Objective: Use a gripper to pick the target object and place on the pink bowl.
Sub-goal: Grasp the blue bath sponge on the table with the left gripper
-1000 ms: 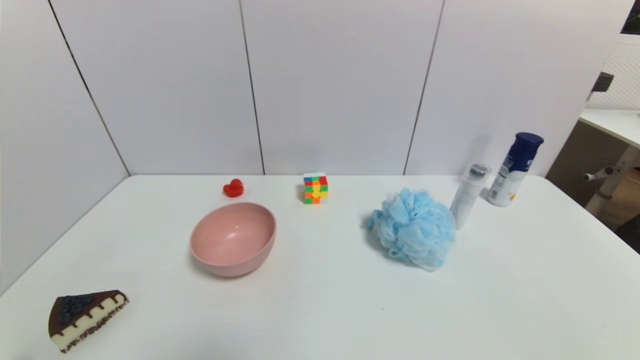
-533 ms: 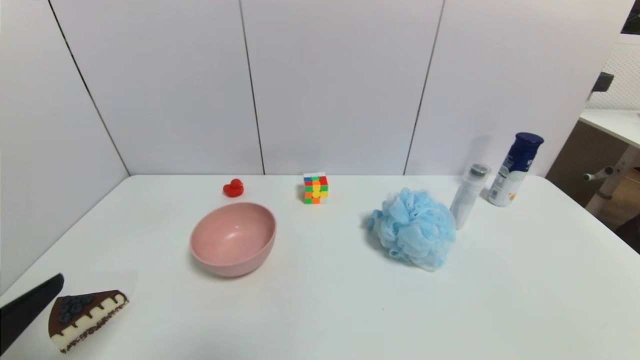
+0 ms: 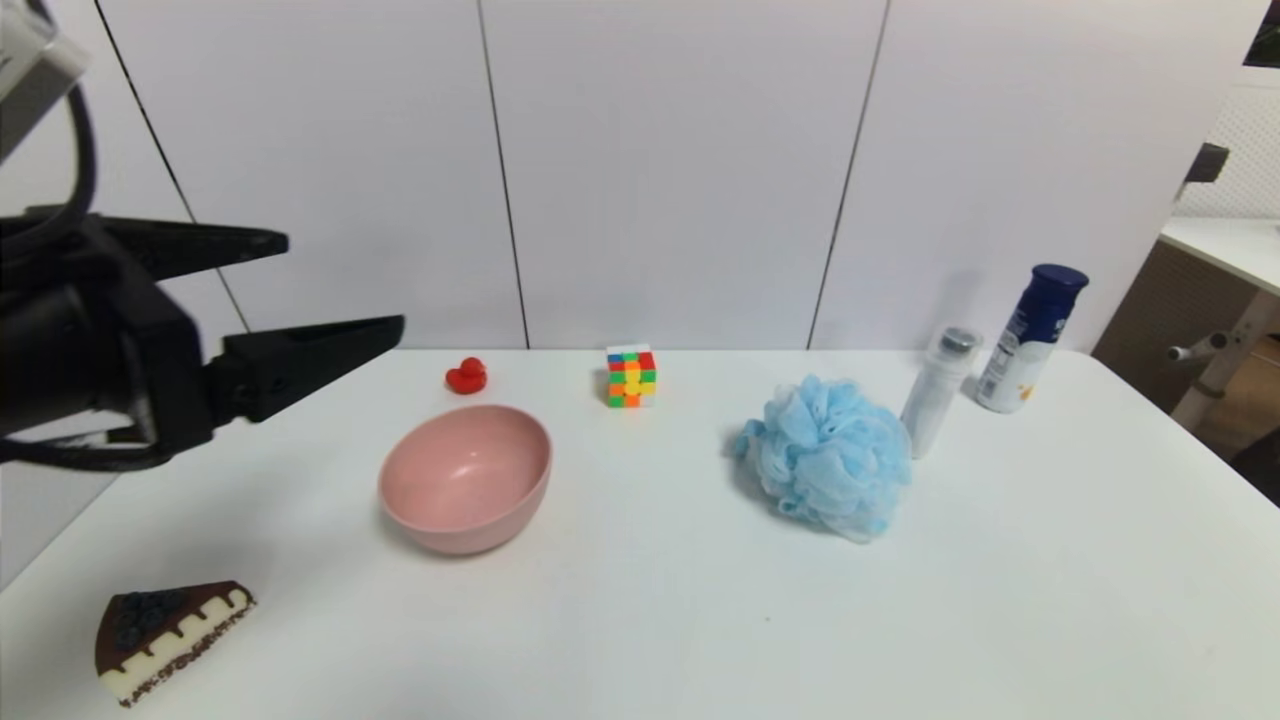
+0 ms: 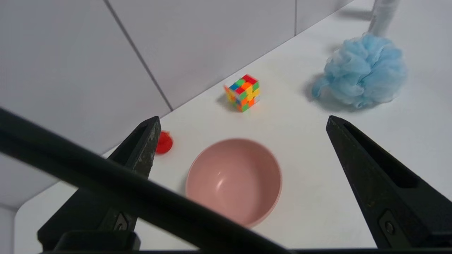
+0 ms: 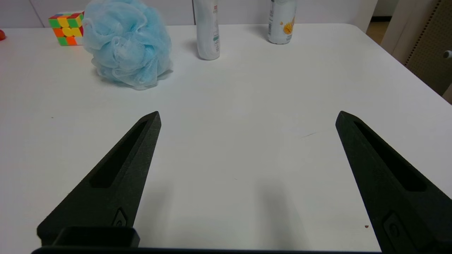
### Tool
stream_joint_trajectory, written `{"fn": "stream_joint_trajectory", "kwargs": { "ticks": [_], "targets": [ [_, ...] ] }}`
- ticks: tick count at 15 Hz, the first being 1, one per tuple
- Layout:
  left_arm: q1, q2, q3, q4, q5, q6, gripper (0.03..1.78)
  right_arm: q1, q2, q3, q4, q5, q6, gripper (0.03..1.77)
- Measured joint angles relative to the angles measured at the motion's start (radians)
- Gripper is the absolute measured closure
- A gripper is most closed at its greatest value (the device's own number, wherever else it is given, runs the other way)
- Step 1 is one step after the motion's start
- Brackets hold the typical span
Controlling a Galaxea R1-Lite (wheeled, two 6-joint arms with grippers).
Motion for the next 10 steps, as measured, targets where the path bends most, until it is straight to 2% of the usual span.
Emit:
{"fn": "stream_joint_trajectory", "kwargs": {
  "ticks": [5, 10],
  "targets": [
    [-0.176, 0.289, -0.204, -0.051, -0.001, -0.038, 0.12, 0.0, 0.0, 0.0, 0.0, 0.0, 0.0, 0.09],
    [-0.26, 0.543, -0.351, -0.171, -0.007, -0.043, 0.12, 0.0, 0.0, 0.0, 0.0, 0.0, 0.0, 0.09]
  ]
}}
